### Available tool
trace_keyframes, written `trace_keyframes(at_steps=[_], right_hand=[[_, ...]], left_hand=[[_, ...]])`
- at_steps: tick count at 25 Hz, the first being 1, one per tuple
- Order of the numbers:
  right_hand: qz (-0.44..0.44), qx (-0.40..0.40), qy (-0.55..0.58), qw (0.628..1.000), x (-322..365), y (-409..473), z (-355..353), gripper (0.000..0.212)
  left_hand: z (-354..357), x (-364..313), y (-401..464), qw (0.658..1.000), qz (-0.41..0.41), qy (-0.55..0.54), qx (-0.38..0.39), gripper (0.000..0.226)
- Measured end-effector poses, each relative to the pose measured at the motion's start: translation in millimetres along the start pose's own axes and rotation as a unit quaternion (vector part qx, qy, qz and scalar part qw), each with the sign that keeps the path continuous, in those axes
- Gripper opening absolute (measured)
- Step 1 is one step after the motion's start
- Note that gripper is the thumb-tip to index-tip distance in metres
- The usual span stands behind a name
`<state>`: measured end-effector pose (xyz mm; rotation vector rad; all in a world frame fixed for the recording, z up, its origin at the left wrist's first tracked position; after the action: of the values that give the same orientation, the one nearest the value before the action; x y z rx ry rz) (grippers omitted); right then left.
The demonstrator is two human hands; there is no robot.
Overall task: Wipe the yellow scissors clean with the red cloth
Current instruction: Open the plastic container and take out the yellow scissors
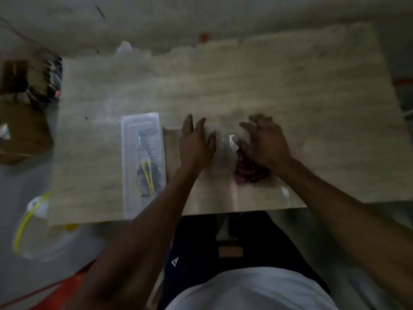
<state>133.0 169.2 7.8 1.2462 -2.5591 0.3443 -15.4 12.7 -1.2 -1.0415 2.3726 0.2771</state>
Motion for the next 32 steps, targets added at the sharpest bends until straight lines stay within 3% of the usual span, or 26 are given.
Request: trace_keyframes(at_steps=[5, 10, 16, 23, 25, 27, 29, 32], right_hand=[[-0.027, 0.014, -0.055, 0.998, -7, 24, 47, 0.073], [-0.054, -0.047, -0.056, 0.996, -16, 28, 64, 0.073], [-0.104, -0.046, -0.118, 0.986, -18, 27, 72, 0.083], [-0.175, -0.078, -0.109, 0.976, -24, 33, 73, 0.086], [-0.182, -0.076, -0.046, 0.979, -20, 31, 72, 0.088], [-0.207, -0.102, 0.049, 0.972, -14, 24, 62, 0.080], [-0.210, -0.195, 0.115, 0.951, -16, 7, 37, 0.066], [-0.185, -0.265, 0.152, 0.934, -12, -35, -3, 0.043]], left_hand=[[49, 17, -6, 0.995, 0.024, 0.090, -0.039, 0.055], [66, 24, -12, 0.984, 0.057, 0.131, -0.108, 0.055], [79, 28, -12, 0.981, 0.054, 0.135, -0.127, 0.058], [79, 33, -5, 0.977, 0.094, 0.098, -0.167, 0.054], [79, 31, -6, 0.976, 0.079, 0.093, -0.182, 0.049], [81, 30, -11, 0.980, 0.060, 0.095, -0.163, 0.048], [76, 20, -26, 0.984, 0.064, 0.082, -0.141, 0.047], [45, -11, -53, 0.977, 0.125, 0.070, -0.157, 0.049]])
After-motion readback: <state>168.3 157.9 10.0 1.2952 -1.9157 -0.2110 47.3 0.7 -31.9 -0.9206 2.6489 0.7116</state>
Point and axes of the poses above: each hand's wrist, its own y-axis towards the middle knuckle, its own z-axis out of the palm, x = y × z, the point moved 2 cm from there along y, towards the middle knuckle, and after that the axes turned 4 degrees about z, right-handed, at the moved point
